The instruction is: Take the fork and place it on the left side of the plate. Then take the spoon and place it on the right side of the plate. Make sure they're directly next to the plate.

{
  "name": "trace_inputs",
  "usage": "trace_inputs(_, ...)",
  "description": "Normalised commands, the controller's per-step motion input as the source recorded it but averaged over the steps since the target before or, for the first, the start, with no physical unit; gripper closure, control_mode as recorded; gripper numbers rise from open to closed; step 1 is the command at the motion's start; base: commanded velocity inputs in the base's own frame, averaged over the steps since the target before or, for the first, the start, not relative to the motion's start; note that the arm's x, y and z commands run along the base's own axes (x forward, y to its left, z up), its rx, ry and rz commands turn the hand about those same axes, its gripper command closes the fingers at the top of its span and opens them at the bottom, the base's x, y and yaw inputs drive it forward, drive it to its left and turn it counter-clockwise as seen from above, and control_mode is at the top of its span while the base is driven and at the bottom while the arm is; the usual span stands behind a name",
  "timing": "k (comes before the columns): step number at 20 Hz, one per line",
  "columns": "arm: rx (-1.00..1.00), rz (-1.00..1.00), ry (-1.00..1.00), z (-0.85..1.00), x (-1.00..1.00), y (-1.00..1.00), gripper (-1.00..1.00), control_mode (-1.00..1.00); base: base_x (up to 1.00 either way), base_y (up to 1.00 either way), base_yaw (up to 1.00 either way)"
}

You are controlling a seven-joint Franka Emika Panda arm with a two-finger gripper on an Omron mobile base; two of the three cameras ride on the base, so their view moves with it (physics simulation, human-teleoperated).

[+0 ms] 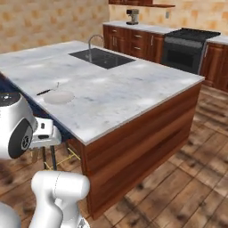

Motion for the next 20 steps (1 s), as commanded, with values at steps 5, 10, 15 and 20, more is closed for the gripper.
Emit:
trace_inputs(5,0.0,0.0,0.0,0.0,0.0,0.0,1.0,1.0,0.2,0.81,-0.42)
trace_inputs(10,0.0,0.0,0.0,0.0,0.0,0.0,1.0,1.0,0.0,0.78,-0.44)
trace_inputs(15,0.0,0.0,0.0,0.0,0.0,0.0,1.0,1.0,0.01,0.69,-0.47)
trace_inputs(20,0.0,0.0,0.0,0.0,0.0,0.0,1.0,1.0,0.03,0.71,-0.46)
